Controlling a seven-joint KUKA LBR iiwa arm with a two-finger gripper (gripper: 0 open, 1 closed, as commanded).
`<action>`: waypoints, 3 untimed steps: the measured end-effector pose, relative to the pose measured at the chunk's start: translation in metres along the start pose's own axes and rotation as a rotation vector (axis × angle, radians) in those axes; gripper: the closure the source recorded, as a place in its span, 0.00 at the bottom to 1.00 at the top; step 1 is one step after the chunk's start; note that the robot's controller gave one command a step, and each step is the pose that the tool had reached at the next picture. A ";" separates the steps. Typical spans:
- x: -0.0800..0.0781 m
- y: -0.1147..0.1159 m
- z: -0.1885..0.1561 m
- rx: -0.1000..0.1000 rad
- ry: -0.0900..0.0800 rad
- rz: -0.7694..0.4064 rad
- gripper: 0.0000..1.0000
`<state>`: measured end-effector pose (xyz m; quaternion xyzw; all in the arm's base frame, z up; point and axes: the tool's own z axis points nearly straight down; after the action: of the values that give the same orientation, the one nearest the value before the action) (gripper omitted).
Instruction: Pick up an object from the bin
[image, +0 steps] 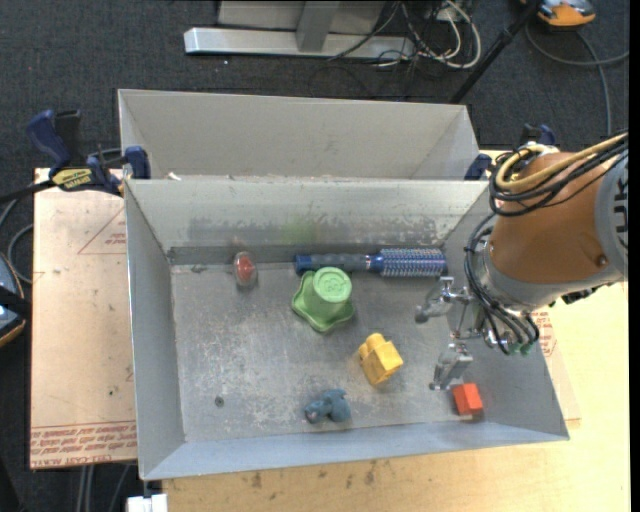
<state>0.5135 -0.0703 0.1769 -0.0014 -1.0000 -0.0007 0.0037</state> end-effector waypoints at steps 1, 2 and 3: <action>-0.024 0.078 0.103 0.005 -0.010 -0.285 0.00; -0.033 0.034 0.077 0.005 -0.013 -0.249 0.00; -0.032 0.055 0.102 0.006 -0.014 -0.273 0.00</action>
Offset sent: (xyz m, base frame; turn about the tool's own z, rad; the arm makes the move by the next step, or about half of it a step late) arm 0.0208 0.0780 -0.1069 -0.2860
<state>0.5448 -0.0157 0.0746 0.1347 -0.9909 0.0019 -0.0033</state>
